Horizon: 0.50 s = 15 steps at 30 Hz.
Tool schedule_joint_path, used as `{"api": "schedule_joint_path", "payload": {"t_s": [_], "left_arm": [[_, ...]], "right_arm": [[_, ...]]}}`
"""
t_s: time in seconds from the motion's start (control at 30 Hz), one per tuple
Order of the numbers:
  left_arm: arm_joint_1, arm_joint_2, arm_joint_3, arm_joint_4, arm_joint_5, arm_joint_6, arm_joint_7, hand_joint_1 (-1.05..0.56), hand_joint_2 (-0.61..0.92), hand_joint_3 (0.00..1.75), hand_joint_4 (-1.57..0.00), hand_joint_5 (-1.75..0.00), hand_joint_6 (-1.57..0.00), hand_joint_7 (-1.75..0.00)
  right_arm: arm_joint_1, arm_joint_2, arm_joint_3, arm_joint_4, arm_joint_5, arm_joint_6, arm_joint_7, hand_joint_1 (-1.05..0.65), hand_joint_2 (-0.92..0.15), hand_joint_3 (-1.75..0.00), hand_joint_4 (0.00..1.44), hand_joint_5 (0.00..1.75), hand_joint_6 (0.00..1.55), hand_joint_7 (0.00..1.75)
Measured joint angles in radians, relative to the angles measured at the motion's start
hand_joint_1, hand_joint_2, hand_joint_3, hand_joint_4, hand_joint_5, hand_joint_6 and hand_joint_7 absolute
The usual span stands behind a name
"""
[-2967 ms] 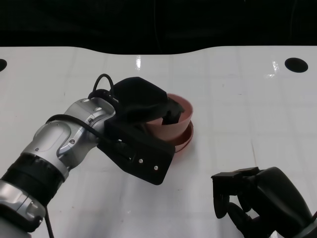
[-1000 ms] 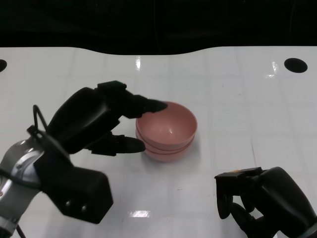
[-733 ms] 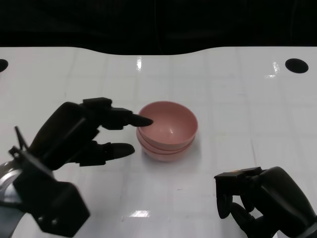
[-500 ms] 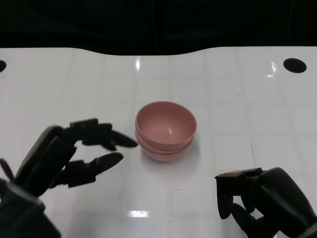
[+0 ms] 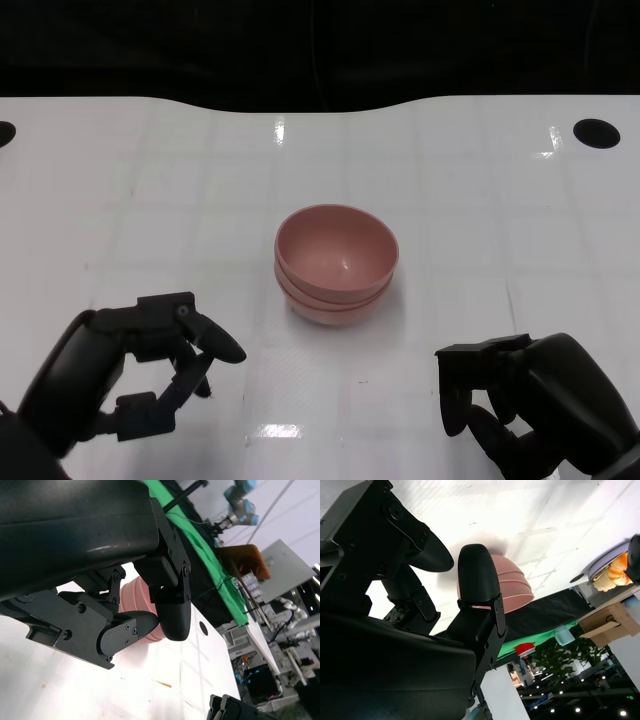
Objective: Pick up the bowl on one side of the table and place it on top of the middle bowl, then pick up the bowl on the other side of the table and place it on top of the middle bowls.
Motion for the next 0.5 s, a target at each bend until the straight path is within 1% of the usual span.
{"api": "schedule_joint_path", "payload": {"t_s": [0.1, 0.17, 0.23, 0.3, 0.4, 0.5], "left_arm": [[0.009, -0.031, -0.001, 0.0, -0.034, 0.027, -0.034, -0.18, 0.69, 0.88, -0.76, -1.74, -0.73, -1.44], [0.012, -0.033, 0.0, -0.005, -0.041, 0.059, -0.049, -0.18, 0.66, 0.95, -0.78, -1.74, -0.72, -1.51], [0.013, -0.033, 0.004, -0.011, -0.059, 0.096, -0.079, -0.18, 0.61, 1.02, -0.81, -1.75, -0.74, -1.52], [0.013, -0.029, 0.012, -0.011, -0.073, 0.123, -0.107, -0.17, 0.58, 1.04, -0.82, -1.75, -0.77, -1.53], [0.009, -0.013, 0.026, -0.011, -0.063, 0.133, -0.129, -0.14, 0.53, 1.14, -0.84, -1.75, -0.79, -1.52], [0.007, -0.011, 0.03, -0.012, -0.048, 0.145, -0.139, -0.14, 0.5, 1.19, -0.84, -1.75, -0.79, -1.52]], "right_arm": [[0.0, -0.001, -0.001, 0.009, 0.0, -0.012, -0.006, -0.07, -0.15, -1.6, 0.97, 1.75, 0.84, 1.57], [0.0, -0.002, -0.002, 0.011, 0.0, -0.015, -0.007, -0.07, -0.15, -1.61, 0.97, 1.75, 0.84, 1.57], [0.0, -0.004, -0.003, 0.013, 0.0, -0.016, -0.008, -0.07, -0.15, -1.61, 0.98, 1.75, 0.84, 1.57], [0.0, -0.004, -0.003, 0.016, 0.0, -0.017, -0.008, -0.07, -0.15, -1.61, 0.98, 1.75, 0.84, 1.56], [0.0, -0.005, -0.003, 0.017, 0.0, -0.017, -0.008, -0.07, -0.15, -1.61, 0.98, 1.75, 0.84, 1.56], [-0.001, -0.005, -0.003, 0.017, 0.0, -0.019, -0.008, -0.06, -0.14, -1.61, 0.98, 1.75, 0.85, 1.56]]}}
